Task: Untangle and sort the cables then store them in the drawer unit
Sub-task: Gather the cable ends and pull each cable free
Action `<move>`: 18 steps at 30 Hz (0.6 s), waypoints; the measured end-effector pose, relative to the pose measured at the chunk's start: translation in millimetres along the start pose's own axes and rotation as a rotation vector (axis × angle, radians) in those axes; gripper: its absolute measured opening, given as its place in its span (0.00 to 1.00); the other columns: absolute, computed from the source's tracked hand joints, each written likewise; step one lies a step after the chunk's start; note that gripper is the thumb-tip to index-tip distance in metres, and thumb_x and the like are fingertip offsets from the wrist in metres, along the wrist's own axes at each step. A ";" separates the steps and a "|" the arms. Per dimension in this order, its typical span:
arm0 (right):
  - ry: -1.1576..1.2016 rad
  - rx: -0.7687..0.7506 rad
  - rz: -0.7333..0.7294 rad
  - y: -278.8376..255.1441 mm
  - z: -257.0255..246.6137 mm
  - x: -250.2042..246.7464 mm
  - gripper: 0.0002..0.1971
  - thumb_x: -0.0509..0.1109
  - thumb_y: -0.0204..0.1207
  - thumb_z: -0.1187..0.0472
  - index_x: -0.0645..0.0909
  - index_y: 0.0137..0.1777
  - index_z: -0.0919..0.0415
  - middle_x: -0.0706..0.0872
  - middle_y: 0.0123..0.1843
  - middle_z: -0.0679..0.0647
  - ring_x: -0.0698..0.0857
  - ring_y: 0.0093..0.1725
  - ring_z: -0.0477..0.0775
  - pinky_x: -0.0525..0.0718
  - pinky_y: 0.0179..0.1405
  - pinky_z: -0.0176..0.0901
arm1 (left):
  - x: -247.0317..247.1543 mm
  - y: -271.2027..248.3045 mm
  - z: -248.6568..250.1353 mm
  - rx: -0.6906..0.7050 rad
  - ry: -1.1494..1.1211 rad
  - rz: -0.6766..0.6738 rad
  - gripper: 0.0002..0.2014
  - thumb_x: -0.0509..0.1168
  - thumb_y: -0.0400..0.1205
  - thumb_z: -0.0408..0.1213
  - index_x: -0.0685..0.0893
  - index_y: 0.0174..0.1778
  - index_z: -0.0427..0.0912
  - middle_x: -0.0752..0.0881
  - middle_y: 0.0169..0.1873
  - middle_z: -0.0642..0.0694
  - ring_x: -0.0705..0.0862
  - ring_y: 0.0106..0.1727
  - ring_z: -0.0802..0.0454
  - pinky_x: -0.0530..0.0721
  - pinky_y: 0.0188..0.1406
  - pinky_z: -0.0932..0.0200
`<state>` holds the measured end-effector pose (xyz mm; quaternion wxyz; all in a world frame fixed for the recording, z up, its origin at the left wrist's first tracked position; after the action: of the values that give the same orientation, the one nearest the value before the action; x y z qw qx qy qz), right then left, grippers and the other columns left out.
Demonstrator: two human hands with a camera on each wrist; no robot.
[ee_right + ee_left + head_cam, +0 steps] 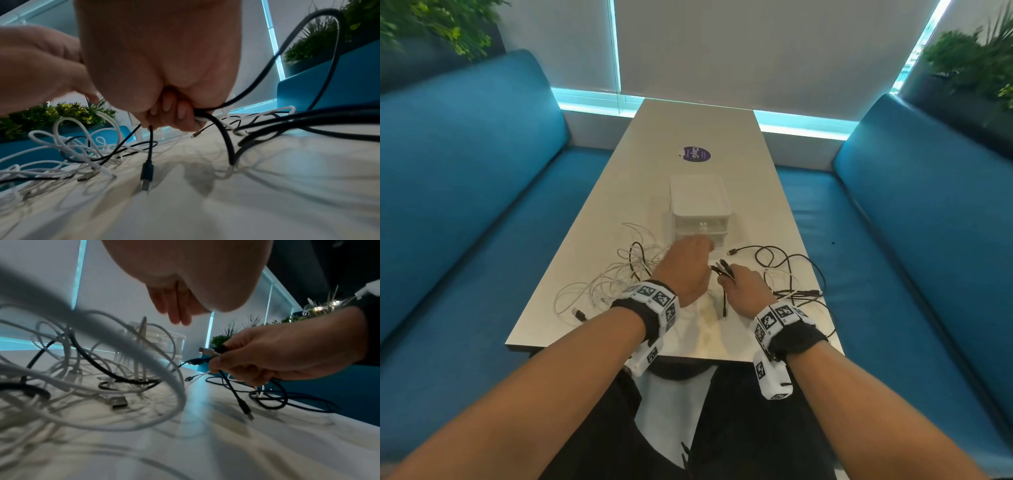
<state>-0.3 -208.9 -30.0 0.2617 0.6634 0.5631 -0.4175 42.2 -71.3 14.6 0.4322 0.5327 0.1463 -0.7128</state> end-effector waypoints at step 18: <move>0.349 0.155 0.113 0.8 10.3 -13.6 0.13 0.55 0.86 0.60 0.83 0.55 0.53 0.86 0.57 0.55 0.83 0.56 0.58 0.78 0.55 0.47 | 19.8 -3.3 -40.3 -0.080 0.309 -0.142 0.04 0.53 0.87 0.32 0.72 0.52 0.44 0.86 0.32 0.47 0.80 0.35 0.42 0.68 0.63 0.46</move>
<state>-2.4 -224.7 -23.9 0.1310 0.7744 0.5280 -0.3230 64.0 -51.6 -19.5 0.3740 0.6065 0.2766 -0.6448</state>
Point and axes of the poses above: each hand's wrist, its own y-axis towards the middle knuckle, its own x-axis out of the palm, z = x × y, the point moved 4 cm from there along y, towards the middle knuckle
